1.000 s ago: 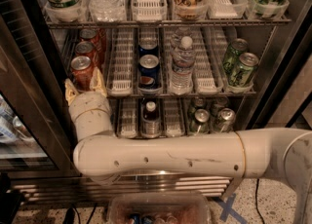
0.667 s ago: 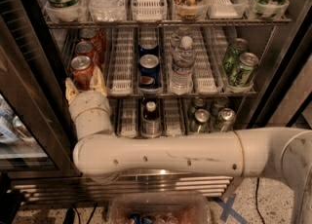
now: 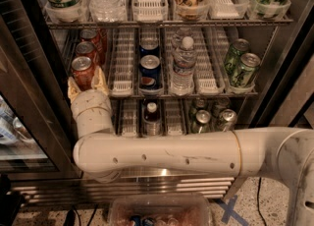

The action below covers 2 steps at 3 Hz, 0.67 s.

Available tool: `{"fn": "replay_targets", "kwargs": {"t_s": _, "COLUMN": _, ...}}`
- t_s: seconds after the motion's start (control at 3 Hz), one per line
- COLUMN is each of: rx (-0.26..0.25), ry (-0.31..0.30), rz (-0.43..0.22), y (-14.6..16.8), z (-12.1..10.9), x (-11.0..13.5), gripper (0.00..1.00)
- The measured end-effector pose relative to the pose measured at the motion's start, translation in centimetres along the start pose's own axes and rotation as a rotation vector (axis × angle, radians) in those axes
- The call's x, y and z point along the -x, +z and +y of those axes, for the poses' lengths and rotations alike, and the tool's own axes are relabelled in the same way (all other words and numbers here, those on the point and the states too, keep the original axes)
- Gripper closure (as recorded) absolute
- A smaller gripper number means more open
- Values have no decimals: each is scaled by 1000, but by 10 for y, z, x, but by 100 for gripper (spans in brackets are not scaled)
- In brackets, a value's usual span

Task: Pick coke can from middle shelf of fridge

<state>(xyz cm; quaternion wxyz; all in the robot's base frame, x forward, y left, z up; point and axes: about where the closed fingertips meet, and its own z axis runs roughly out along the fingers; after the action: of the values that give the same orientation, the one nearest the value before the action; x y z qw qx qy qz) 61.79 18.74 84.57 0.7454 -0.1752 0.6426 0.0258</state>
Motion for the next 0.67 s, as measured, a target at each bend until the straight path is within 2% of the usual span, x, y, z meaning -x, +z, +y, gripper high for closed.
{"fn": "replay_targets", "kwargs": {"t_s": 0.33, "rx": 0, "ry": -1, "rz": 11, "y": 0, "z": 0, "x": -4, "gripper": 56}}
{"fn": "replay_targets", "kwargs": {"t_s": 0.67, "rx": 1, "ry": 1, "rz": 15, "y": 1, "z": 0, "x": -6, "gripper": 79}}
